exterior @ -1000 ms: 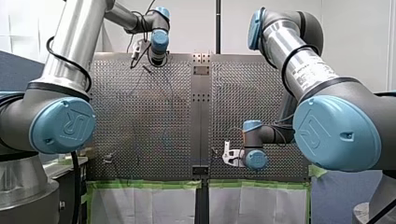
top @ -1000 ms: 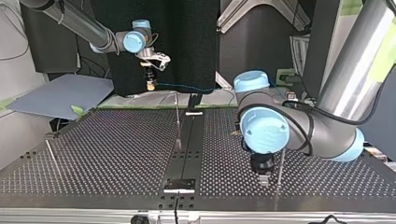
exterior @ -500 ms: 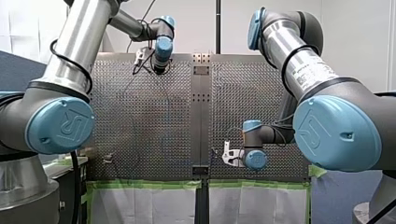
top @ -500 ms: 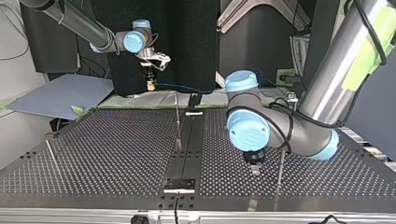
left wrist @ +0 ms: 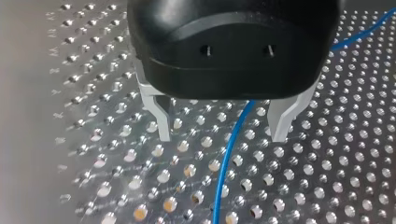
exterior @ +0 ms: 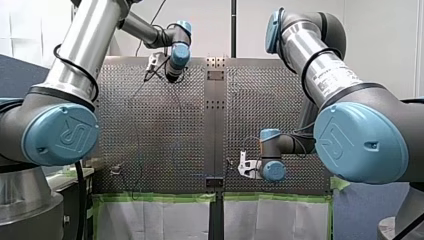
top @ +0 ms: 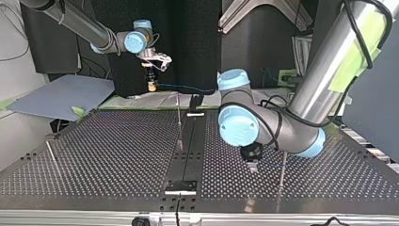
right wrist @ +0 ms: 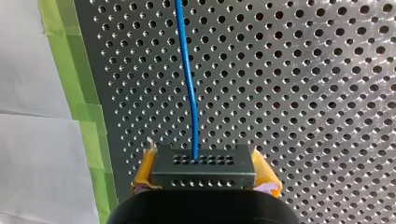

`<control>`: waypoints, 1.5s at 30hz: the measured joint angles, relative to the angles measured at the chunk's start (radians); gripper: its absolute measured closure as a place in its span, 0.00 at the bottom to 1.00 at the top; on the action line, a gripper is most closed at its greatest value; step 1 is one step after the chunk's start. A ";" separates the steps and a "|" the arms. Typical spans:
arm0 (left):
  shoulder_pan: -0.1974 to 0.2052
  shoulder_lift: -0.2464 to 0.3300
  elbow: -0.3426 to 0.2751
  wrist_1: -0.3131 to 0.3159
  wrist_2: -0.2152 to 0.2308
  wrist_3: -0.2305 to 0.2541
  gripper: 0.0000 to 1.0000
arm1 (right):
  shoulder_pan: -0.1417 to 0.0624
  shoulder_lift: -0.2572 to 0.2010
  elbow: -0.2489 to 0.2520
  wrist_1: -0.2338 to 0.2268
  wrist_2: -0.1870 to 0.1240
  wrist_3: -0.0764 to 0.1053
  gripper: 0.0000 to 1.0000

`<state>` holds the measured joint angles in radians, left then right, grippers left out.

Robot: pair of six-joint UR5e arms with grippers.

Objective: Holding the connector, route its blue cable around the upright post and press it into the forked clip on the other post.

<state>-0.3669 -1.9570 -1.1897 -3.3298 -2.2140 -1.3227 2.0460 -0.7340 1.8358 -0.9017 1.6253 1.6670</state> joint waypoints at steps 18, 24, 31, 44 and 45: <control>-0.037 -0.044 -0.035 -0.012 0.018 0.015 0.00 | -0.002 0.000 0.000 0.001 -0.001 0.000 1.00; -0.035 -0.058 -0.063 -0.012 0.071 0.009 0.00 | -0.002 0.000 0.001 0.003 -0.001 -0.001 1.00; -0.032 -0.066 -0.087 0.020 0.068 0.023 0.00 | -0.003 0.000 0.005 0.000 -0.001 -0.001 1.00; -0.035 -0.104 -0.106 0.076 0.035 0.049 0.00 | -0.003 0.000 0.005 -0.002 -0.001 -0.001 1.00; -0.037 -0.111 -0.106 0.079 0.035 0.050 0.00 | -0.004 0.000 0.005 -0.002 -0.001 -0.001 1.00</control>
<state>-0.4035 -2.0681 -1.2958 -3.2509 -2.1792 -1.2726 2.0425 -0.7340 1.8412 -0.9036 1.6246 1.6662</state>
